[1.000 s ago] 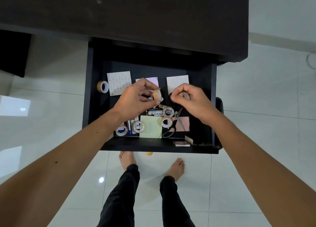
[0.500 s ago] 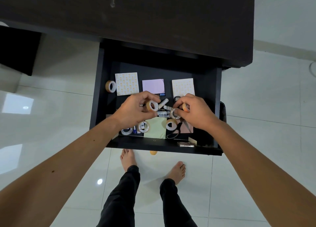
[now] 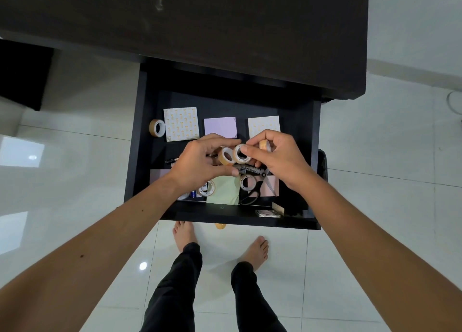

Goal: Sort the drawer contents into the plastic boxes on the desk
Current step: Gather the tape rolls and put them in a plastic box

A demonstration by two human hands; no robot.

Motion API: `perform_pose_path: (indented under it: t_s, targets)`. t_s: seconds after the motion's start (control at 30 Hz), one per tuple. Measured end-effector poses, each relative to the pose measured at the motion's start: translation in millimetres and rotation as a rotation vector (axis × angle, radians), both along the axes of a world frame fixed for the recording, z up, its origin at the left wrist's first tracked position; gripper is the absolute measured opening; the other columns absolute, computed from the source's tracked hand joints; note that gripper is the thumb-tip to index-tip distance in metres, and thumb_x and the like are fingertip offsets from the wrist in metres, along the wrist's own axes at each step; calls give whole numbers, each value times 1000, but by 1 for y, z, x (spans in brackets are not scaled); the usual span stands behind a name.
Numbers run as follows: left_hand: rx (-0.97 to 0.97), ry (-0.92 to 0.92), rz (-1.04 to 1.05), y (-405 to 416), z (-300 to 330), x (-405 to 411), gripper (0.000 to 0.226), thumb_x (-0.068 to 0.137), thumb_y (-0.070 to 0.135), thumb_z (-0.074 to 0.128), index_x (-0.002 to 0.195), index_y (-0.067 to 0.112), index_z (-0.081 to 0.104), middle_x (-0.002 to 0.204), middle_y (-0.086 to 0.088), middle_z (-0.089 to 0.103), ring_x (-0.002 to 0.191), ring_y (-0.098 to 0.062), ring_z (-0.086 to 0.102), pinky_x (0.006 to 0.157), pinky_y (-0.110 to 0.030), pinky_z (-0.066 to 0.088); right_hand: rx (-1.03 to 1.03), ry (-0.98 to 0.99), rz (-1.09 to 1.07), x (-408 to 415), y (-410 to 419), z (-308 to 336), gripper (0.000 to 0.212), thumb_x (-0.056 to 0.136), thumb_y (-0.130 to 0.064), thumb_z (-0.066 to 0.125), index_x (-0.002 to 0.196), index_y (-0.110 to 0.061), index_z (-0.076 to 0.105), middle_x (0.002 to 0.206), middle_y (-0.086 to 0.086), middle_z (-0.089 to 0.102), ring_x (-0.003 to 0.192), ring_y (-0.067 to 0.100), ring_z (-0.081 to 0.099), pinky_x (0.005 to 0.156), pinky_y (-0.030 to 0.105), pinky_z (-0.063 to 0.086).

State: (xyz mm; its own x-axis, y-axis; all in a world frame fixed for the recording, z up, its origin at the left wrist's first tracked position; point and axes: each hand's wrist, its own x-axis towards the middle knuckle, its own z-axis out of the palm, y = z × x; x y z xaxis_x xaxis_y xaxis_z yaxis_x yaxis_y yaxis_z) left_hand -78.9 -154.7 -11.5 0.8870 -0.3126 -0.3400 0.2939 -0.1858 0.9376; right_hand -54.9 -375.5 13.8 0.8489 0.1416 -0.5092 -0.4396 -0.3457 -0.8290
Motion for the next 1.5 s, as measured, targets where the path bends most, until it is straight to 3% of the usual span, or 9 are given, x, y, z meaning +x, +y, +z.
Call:
perform_pose_path:
  t_s: [0.2,0.43,0.6,0.7,0.83,1.03,1.23,1.37,1.5]
  targets:
    - [-18,21,44,-1,0,0,69,71,8,95,134,20,70,127,-5,70,120,-17,71,101,-37,60,74,29,-42,0,8,-1,21,88,-15,85,101,-4,73,79,7,77,64,14,71,67,24,59]
    - [15,3,85,1,5,-6,55,81,12,90,131,23,70,116,2,77,105,-13,78,95,-31,62,75,28,14,1,9,3,16,88,-19,85,100,-13,76,81,-1,77,67,11,70,70,25,59]
    - [47,20,119,13,7,-7,51,80,15,91,126,22,69,109,2,80,98,-12,79,93,-33,63,-151,-58,270,0,-11,4,12,89,-24,84,100,-27,79,97,-11,75,94,3,70,93,28,54]
    - [54,34,125,21,7,-6,49,78,16,93,119,22,68,108,1,81,98,-14,80,94,-38,64,-270,-63,460,-5,-19,1,28,81,-20,91,104,-32,79,103,-12,69,96,2,67,89,27,51]
    - [55,1,144,25,5,-7,46,74,15,94,110,20,66,122,6,77,105,-17,78,95,-46,63,-386,-50,649,-16,-18,-10,51,72,-23,96,112,-46,74,108,-5,59,101,16,61,88,34,52]
    - [48,-20,162,32,3,-11,43,72,19,97,101,21,65,109,0,80,98,-33,79,88,-57,64,-455,-112,688,-28,-13,-19,59,74,-18,95,124,-38,72,114,-5,59,106,16,58,88,33,50]
    - [38,-27,172,37,7,-12,46,72,10,96,93,34,63,117,0,76,98,-29,79,87,-56,64,-434,-130,620,-28,-11,-21,47,76,-19,94,115,-33,73,108,-19,47,100,10,56,84,19,46]
    - [9,-1,178,44,6,-8,48,71,7,96,105,15,62,113,-6,79,98,-31,79,89,-59,63,-365,-144,581,-24,-8,-13,43,76,-27,94,109,-35,67,111,-19,60,100,2,61,85,24,49]
    - [-25,-1,166,49,10,-1,77,74,0,93,138,23,57,112,-7,77,99,-29,79,91,-45,64,-288,-126,613,-20,2,-8,43,86,-36,86,125,-38,68,116,-26,59,105,-9,59,84,7,45]
